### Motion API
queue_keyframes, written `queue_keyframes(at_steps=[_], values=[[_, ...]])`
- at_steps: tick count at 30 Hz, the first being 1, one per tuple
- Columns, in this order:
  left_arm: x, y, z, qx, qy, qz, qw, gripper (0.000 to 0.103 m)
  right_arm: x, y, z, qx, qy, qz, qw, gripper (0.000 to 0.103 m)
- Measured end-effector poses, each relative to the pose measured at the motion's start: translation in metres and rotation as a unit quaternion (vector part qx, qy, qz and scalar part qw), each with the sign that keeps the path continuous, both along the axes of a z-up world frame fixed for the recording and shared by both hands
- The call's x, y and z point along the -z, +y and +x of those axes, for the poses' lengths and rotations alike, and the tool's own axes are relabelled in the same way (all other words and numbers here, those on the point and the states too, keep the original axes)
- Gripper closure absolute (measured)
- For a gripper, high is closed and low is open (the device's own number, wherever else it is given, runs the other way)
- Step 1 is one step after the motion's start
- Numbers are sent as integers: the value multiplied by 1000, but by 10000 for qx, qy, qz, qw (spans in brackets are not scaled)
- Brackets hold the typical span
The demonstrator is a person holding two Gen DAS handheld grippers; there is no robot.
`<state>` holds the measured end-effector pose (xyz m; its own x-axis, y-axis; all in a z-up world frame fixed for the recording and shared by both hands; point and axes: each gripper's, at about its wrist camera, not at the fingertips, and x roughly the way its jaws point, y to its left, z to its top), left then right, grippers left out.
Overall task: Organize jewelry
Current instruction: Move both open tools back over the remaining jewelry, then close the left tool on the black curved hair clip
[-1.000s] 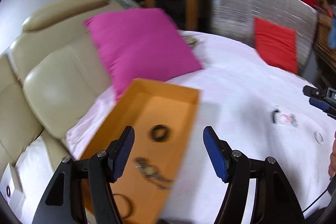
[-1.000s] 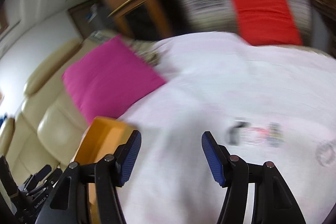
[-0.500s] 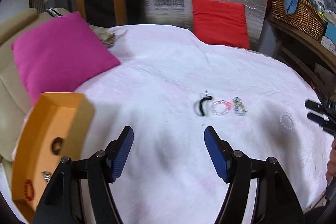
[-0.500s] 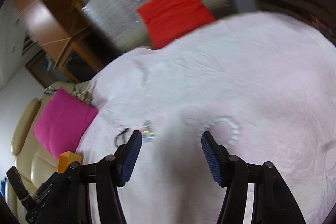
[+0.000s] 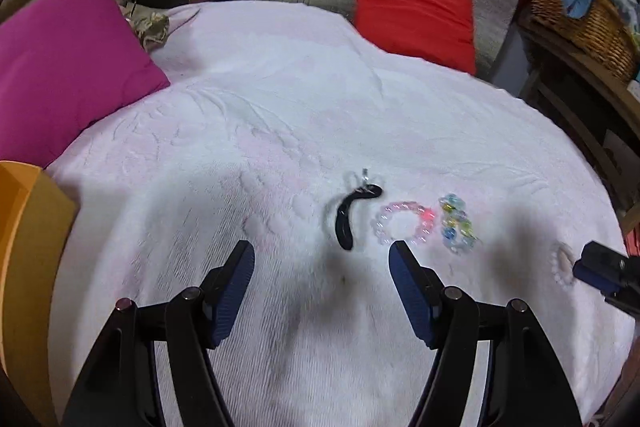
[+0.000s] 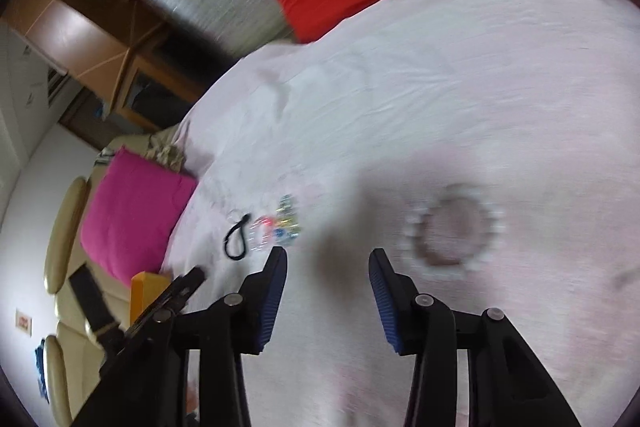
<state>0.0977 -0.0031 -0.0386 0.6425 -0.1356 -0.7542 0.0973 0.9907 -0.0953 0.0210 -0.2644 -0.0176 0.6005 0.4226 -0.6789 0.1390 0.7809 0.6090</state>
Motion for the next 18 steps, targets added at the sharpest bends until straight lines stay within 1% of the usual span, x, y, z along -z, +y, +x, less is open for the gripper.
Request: queue_keyframes(at_steps=[4, 5, 6, 7, 8, 9, 10, 11, 12, 13, 14, 15, 18], values=[[11, -2, 16, 40, 144, -60, 9999, 33, 11, 31, 28, -294, 114, -224, 9993, 59], [13, -3, 19, 64, 145, -77, 9998, 34, 14, 37, 34, -343, 146, -291, 9989, 60], [15, -3, 23, 106, 147, -100, 9998, 38, 16, 42, 40, -367, 158, -360, 9986, 60], [16, -3, 25, 104, 179, -87, 9997, 53, 18, 46, 45, -378, 167, -441, 9982, 60], [19, -2, 29, 105, 240, -93, 9996, 71, 19, 50, 51, -383, 181, -518, 9978, 60], [21, -2, 32, 118, 305, -126, 9994, 78, 21, 53, 55, -382, 197, -585, 9974, 60], [24, -1, 35, 149, 396, -187, 9989, 88, 23, 57, 60, -383, 221, -652, 9969, 60], [27, -1, 37, 180, 455, -232, 9985, 93, 26, 59, 64, -386, 276, -743, 9961, 60], [28, -1, 38, 210, 487, -257, 9983, 93, 29, 63, 69, -389, 331, -814, 9954, 60], [28, -2, 38, 226, 479, -261, 9983, 93, 32, 66, 73, -401, 383, -856, 9948, 62], [28, -2, 38, 252, 459, -266, 9983, 94, 35, 71, 76, -401, 439, -981, 9934, 69], [26, -3, 38, 277, 433, -262, 9983, 95, 34, 74, 78, -393, 437, -1148, 9916, 69], [21, -2, 35, 282, 347, -287, 9986, 96, 31, 91, 81, -532, 454, -1844, 9804, 78]])
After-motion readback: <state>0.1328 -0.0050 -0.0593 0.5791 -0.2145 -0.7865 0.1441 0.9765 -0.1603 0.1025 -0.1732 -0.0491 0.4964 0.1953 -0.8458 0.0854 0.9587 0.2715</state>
